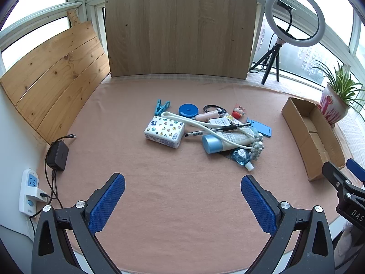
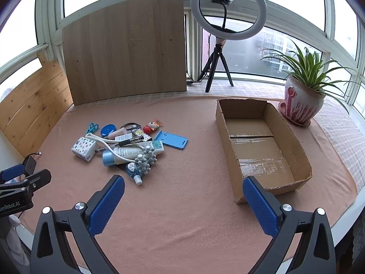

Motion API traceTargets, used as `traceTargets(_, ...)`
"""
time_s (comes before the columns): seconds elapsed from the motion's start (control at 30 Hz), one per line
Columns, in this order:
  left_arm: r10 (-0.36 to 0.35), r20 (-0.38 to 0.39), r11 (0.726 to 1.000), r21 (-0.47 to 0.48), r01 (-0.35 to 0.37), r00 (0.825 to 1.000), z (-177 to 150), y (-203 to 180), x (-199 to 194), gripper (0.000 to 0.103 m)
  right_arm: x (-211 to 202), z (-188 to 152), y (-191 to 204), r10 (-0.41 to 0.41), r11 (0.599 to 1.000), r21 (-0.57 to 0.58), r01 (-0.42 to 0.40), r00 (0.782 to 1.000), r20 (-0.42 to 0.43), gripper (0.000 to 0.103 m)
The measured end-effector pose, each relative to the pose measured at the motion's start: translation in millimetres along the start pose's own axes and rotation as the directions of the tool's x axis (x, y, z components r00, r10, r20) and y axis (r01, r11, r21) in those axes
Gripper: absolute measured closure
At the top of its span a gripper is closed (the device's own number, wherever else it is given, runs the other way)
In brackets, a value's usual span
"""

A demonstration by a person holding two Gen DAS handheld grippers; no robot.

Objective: Organize objects

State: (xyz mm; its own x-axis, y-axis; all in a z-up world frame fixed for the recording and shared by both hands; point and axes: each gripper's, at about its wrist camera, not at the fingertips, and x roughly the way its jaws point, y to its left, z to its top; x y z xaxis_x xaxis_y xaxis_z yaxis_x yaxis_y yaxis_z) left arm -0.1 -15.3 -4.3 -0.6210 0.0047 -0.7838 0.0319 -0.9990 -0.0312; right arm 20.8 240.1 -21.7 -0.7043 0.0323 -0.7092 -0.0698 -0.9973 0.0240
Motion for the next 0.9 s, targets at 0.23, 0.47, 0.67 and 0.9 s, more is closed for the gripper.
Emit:
traceTargets(0.23,-0.001,-0.003,1.000,-0.005,0.001,1.000,-0.7,0.6,2.5,0.000,4.2,-1.7,3.9,0.006,1.000,-0.011,-0.006,1.000,-0.014,0.001)
traceTargets(0.47,0.005,-0.001,1.000,-0.006,-0.005,1.000,1.8,0.7,4.3,0.000,7.7,-0.2,5.3,0.005,1.000,-0.015,-0.006,1.000,-0.020,0.001)
traceTargets(0.67,0.002,-0.002,1.000,0.000,-0.002,1.000,2.8,0.7,5.7,0.000,8.6,2.3,6.9,0.006,1.000,-0.017,-0.006,1.000,-0.017,0.001)
traceTargets(0.9,-0.001,-0.007,1.000,0.003,0.001,1.000,5.6,0.5,8.4,0.000,11.8,3.0,7.4,0.003,1.000,-0.012,-0.003,1.000,-0.024,0.001)
